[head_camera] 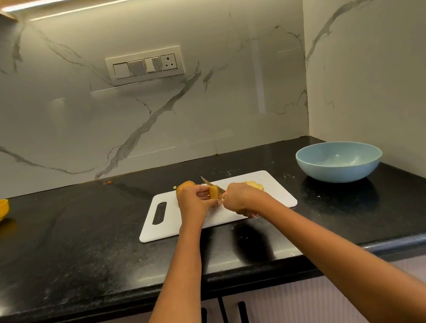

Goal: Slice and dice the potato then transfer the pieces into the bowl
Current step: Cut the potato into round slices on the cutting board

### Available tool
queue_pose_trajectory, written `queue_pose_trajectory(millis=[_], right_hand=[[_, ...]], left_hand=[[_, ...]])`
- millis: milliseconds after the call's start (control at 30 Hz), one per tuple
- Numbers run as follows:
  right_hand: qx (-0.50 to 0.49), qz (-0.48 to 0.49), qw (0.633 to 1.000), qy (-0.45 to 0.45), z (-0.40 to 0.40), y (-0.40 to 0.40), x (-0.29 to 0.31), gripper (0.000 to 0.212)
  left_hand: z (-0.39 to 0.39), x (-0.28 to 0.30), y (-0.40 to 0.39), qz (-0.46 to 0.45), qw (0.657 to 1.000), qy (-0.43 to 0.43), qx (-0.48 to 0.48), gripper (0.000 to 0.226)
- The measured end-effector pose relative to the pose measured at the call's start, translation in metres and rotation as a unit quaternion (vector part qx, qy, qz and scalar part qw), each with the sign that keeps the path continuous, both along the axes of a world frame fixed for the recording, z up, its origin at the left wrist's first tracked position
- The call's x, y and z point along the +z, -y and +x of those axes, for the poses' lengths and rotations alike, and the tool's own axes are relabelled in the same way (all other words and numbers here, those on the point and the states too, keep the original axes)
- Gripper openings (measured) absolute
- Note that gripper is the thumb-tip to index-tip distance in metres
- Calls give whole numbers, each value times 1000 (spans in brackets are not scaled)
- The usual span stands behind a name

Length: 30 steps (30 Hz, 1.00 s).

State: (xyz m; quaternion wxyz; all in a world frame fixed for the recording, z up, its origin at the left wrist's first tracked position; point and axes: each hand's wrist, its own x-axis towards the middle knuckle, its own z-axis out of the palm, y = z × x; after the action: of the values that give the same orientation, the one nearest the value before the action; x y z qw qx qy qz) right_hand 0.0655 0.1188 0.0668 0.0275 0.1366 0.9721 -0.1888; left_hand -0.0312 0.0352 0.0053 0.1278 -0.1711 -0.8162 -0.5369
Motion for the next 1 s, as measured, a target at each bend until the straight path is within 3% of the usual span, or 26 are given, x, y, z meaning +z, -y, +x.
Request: queue_pose_trajectory(millis=[100, 200, 367, 567, 1000], right_hand=[[1, 8, 1000, 8, 2, -3, -6, 30], [-4, 7, 1000, 17, 1, -6, -6, 23], [-9, -12, 1000, 19, 0, -8, -3, 27], [7, -21, 1000, 13, -3, -4, -5, 21], [16, 33, 998, 58, -7, -4, -5, 30]], left_hand=[[0, 0, -1, -3, 1000, 2, -7, 43], [-1, 0, -1, -7, 1000, 11, -14, 43], [-7, -1, 0, -31, 999, -24, 9, 25], [-5, 0, -2, 23, 996, -69, 52, 15], [-5, 0, -1, 8, 996, -86, 13, 11]])
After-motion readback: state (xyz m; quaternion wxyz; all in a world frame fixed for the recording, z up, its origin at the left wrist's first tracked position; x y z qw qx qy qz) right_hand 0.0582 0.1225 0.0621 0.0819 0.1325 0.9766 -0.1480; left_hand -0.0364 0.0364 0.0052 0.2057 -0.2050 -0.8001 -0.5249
